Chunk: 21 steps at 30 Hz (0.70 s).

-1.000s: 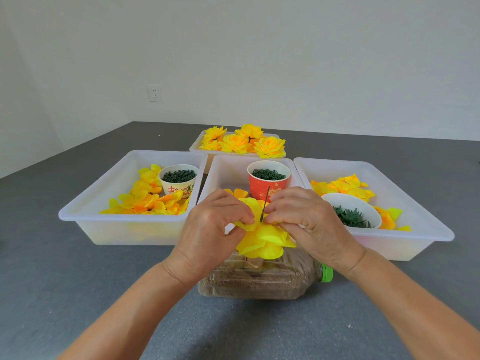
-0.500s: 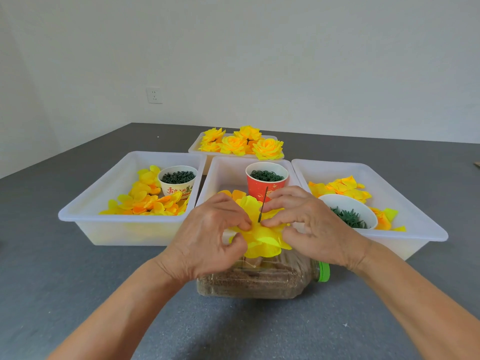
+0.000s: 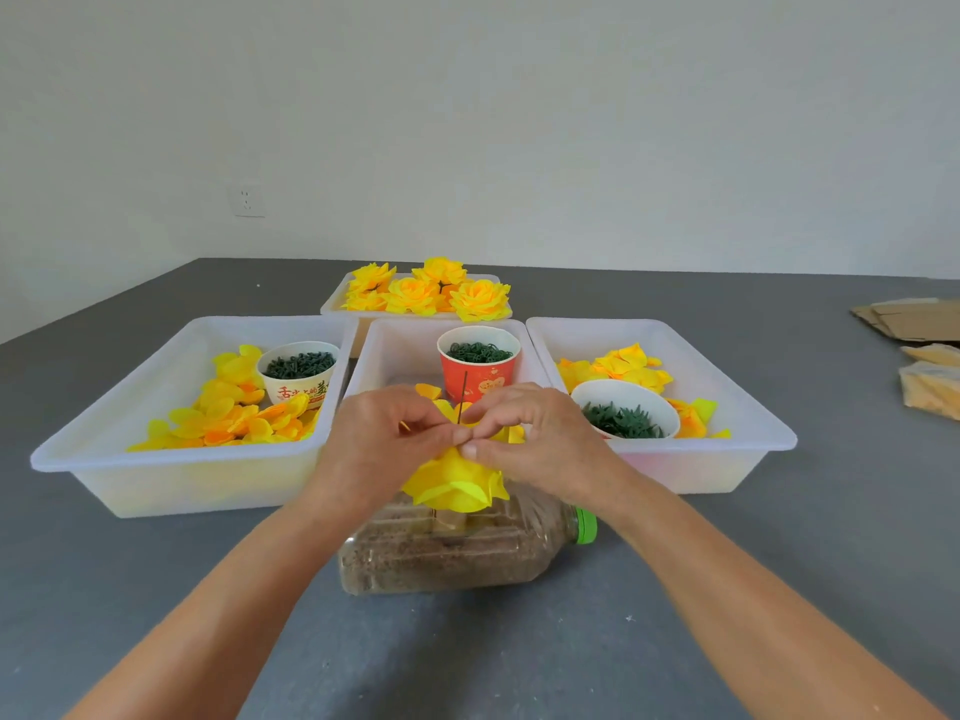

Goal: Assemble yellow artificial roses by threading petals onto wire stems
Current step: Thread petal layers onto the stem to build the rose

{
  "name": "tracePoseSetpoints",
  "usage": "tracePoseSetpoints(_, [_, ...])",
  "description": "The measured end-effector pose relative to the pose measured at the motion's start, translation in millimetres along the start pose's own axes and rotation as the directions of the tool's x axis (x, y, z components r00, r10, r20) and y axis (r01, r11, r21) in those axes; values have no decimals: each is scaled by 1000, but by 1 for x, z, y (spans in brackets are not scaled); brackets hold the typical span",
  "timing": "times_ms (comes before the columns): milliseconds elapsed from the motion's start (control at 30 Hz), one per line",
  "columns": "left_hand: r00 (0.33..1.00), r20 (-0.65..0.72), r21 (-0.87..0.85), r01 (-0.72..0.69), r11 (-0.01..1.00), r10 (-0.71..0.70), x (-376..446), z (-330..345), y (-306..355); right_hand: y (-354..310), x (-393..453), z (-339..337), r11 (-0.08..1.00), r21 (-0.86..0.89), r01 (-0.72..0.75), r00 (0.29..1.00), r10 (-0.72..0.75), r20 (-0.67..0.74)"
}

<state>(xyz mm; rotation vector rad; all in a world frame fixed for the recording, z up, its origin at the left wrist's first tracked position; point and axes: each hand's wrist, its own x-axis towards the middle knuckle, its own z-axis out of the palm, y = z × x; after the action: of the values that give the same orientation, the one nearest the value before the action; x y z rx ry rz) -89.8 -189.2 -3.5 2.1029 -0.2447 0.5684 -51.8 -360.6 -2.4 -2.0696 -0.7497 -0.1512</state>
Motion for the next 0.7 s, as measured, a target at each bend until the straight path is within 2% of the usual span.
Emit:
tracePoseSetpoints(267, [990,127,-36,58,998,-53,7,0,-4,2,-5,4,984,154,-87,995,92,-25])
tracePoseSetpoints(533, [976,216,-46,42,998,-32,12,-3,-6,9,-4,4,981,174,-87,996,92,-19])
tracePoseSetpoints(600, [971,236,-72,55,996,-36,13,-4,-5,10,-2,2,980,172,-98,995,98,7])
tracePoseSetpoints(700, [954,295,-114,90,989,-53,15,-7,-2,11,5,-10,974,189,-128,986,104,127])
